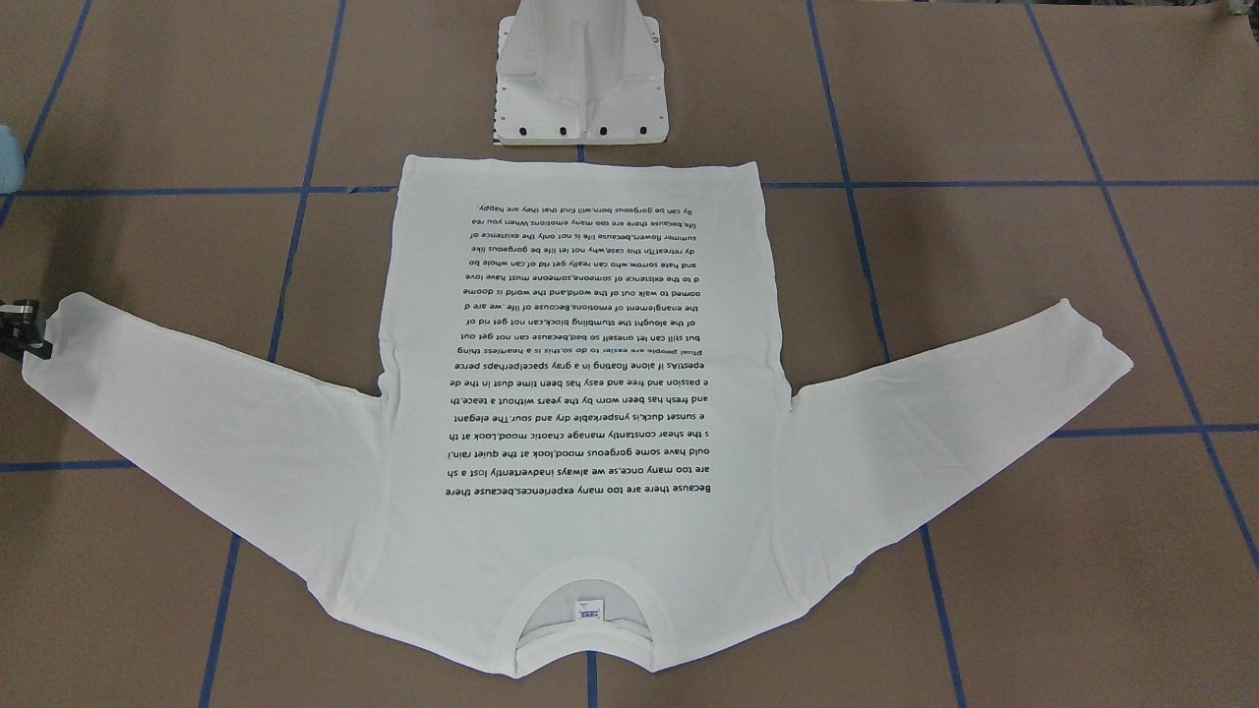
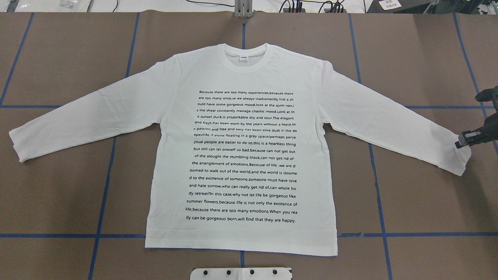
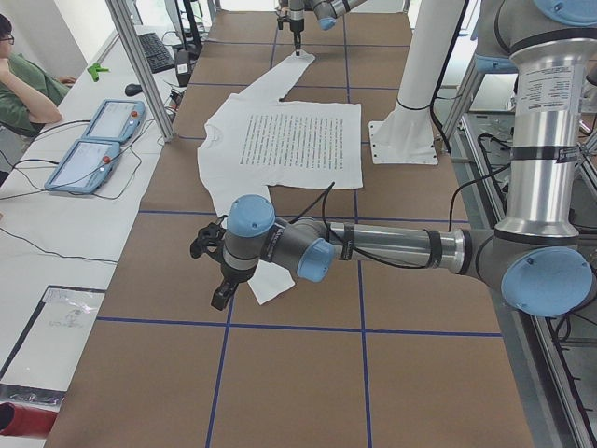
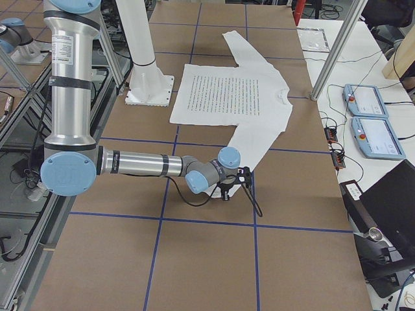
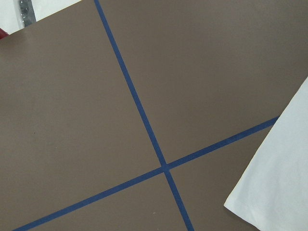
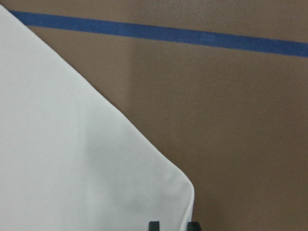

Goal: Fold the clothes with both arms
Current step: 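Move the right gripper toward the cuff of the sleeve nearest it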

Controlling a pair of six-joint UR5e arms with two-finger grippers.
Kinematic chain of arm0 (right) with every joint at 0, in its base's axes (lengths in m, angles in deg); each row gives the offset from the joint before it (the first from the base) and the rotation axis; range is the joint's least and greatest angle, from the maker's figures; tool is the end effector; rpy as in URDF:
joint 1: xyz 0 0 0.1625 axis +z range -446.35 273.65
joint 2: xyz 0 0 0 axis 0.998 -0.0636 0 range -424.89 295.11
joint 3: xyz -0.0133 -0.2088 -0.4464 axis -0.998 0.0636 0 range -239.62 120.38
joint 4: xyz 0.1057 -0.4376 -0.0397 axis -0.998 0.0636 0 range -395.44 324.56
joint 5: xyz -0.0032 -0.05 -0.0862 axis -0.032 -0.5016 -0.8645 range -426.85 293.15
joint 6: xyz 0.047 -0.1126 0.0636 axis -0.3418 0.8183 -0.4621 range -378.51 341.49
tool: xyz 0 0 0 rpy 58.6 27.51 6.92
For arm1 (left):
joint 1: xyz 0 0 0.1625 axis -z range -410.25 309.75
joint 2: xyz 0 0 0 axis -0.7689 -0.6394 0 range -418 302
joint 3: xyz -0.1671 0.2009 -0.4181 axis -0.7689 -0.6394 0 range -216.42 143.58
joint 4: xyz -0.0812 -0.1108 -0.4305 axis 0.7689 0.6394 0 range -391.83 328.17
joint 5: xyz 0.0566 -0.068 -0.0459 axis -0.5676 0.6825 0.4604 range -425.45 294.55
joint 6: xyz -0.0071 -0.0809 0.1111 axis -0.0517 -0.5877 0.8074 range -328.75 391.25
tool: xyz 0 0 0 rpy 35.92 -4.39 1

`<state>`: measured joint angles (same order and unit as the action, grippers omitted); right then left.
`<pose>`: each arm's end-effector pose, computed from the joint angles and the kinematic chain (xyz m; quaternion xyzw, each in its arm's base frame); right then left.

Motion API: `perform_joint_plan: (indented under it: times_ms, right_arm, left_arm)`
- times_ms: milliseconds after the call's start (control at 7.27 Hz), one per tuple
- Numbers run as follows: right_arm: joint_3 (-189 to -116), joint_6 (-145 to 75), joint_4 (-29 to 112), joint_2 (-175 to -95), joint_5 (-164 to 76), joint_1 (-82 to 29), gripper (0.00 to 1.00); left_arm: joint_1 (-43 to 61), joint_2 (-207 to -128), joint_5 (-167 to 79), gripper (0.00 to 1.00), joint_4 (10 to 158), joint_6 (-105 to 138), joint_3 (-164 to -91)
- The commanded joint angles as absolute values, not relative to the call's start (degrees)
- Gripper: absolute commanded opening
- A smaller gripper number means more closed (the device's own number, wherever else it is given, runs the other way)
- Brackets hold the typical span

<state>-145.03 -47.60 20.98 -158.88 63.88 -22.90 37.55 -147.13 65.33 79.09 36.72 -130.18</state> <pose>-0.1966 -0.4909 0.7710 0.0209 -0.3952 -0.0550 0.9167 -0.0220 -0.5583 0.6888 0.2030 0.3352 0.1331 0.9103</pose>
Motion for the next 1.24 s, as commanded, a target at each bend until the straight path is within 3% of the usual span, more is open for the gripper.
perform_joint_plan:
  times_ms: [0,275,413,550,825,1100]
  right_arm:
    - [-144.87,-47.60,21.07,-159.19,63.67,-22.90,0.34]
    - [-144.52,-47.60,21.25,-159.28,63.49,-22.98,0.30]
    - [-144.52,-47.60,21.77,-159.11,63.49,-23.16,0.07]
    - [-145.30,-47.60,23.43,-159.02,63.23,-23.16,0.00]
    - [-153.35,-47.87,23.35,-161.30,64.10,-23.07,0.00]
    - [-161.36,-62.35,24.50,-157.90,67.52,-23.25,0.00]
  left_arm:
    - [37.55,-147.20,65.33,1.00,79.18,36.43,-130.11]
    - [37.55,-147.20,65.42,1.00,79.18,36.43,-130.37]
    - [37.55,-147.20,65.33,1.00,79.18,36.43,-130.37]
    - [37.55,-147.20,65.33,1.00,79.09,36.35,-130.29]
    - [37.55,-147.20,65.42,1.00,79.09,36.34,-130.20]
    - [37.55,-147.29,65.33,1.00,79.09,36.52,-130.02]
